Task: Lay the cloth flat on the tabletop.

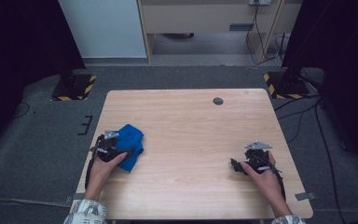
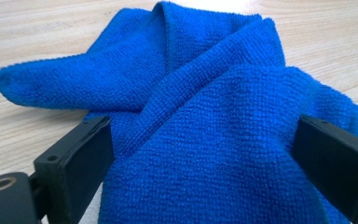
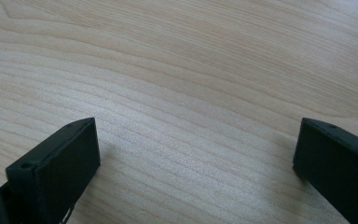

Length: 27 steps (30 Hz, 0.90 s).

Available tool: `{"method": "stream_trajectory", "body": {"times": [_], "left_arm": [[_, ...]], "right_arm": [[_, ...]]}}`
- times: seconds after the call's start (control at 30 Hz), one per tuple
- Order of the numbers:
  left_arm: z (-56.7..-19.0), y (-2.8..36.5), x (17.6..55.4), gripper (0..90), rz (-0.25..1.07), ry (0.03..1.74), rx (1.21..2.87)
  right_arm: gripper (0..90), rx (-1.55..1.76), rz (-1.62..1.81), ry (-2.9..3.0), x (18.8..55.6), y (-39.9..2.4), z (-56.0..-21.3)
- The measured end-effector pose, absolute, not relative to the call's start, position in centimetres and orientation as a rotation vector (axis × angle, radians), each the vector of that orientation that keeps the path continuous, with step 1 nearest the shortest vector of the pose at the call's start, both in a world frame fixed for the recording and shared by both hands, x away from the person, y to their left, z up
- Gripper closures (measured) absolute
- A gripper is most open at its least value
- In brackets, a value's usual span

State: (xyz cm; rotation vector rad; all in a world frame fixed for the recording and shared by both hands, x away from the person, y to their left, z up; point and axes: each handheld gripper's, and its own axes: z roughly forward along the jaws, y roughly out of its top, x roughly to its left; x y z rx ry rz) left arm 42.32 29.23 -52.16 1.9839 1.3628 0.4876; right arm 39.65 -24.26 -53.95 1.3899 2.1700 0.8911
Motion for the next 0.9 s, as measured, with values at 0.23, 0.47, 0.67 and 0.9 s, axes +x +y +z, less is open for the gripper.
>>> {"method": "stream_trajectory", "body": {"times": [0.23,0.47,0.67,0.9], "left_arm": [[-52.8,29.1,42.2,11.8,0.434,1.354,1.982],[-52.4,28.9,41.8,35.4,0.415,1.317,2.006],[-52.1,28.4,41.5,55.8,0.389,1.304,2.016],[-51.5,28.3,41.2,66.5,0.419,1.305,2.003]], "right_arm": [[0.4,1.392,0.892,2.17,39.6,-24.2,-53.9],[0.3,1.385,0.896,2.177,39.7,-24.2,-54.0],[0.5,1.387,0.893,2.172,39.6,-24.2,-54.0],[0.5,1.387,0.893,2.172,39.6,-24.2,-54.0]]}}
